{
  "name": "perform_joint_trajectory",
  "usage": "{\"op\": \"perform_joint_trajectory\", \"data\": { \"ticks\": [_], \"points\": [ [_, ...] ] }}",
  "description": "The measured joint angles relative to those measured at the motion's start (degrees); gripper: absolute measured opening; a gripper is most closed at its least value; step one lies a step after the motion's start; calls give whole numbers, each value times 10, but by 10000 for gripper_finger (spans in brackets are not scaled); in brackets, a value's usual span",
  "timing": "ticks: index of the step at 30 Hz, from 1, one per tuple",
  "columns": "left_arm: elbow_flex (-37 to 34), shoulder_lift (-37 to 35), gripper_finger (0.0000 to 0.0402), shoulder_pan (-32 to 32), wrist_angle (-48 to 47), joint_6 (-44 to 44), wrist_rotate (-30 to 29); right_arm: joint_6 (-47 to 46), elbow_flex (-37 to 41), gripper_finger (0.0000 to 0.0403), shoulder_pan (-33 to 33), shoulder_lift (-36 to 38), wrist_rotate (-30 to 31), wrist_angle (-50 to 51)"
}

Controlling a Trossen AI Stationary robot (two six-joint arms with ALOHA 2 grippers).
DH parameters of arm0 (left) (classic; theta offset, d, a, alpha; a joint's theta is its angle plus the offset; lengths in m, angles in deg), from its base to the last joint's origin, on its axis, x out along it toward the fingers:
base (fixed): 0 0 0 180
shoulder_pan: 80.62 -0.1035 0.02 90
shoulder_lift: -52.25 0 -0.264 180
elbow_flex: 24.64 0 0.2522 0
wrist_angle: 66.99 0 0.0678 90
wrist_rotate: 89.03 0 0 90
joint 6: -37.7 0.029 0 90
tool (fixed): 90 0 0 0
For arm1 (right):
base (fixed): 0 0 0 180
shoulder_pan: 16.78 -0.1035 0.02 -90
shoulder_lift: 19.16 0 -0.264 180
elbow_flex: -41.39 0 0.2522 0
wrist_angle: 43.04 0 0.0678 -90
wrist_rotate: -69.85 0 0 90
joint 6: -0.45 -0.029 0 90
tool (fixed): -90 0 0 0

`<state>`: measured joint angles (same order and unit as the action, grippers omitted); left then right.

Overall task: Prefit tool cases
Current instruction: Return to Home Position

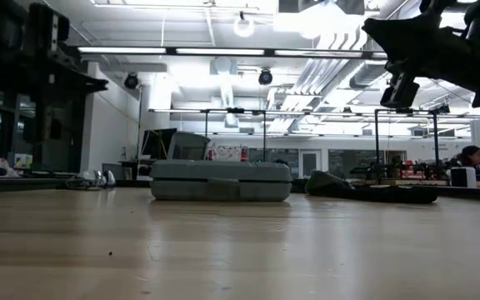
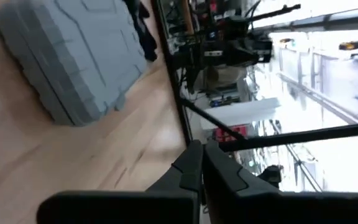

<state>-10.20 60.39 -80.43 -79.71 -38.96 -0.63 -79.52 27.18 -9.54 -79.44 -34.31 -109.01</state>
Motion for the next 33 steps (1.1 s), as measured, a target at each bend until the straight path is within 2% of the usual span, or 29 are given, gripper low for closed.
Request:
{"op": "perform_joint_trajectory", "data": {
  "ticks": [4,7,10,17,20,24,33],
  "points": [
    [10,-81,0,-2,-29,37,-3,14,0,0,14,76,-11,82],
    [36,-75,0,-6,-111,45,2,24,0,0,18,153,-13,164],
    [72,-79,0,-5,-256,41,-16,35,0,0,18,248,-8,272],
    [102,-79,0,-5,-345,48,-20,53,0,0,17,513,54,555],
    [102,-79,0,-5,-359,31,-21,53,0,0,17,603,81,651],
    [103,-79,0,-5,-336,40,-9,58,-1,0,17,591,76,661],
    [103,-78,0,-5,-344,59,-3,54,-1,0,17,588,61,779]
  ]
}}
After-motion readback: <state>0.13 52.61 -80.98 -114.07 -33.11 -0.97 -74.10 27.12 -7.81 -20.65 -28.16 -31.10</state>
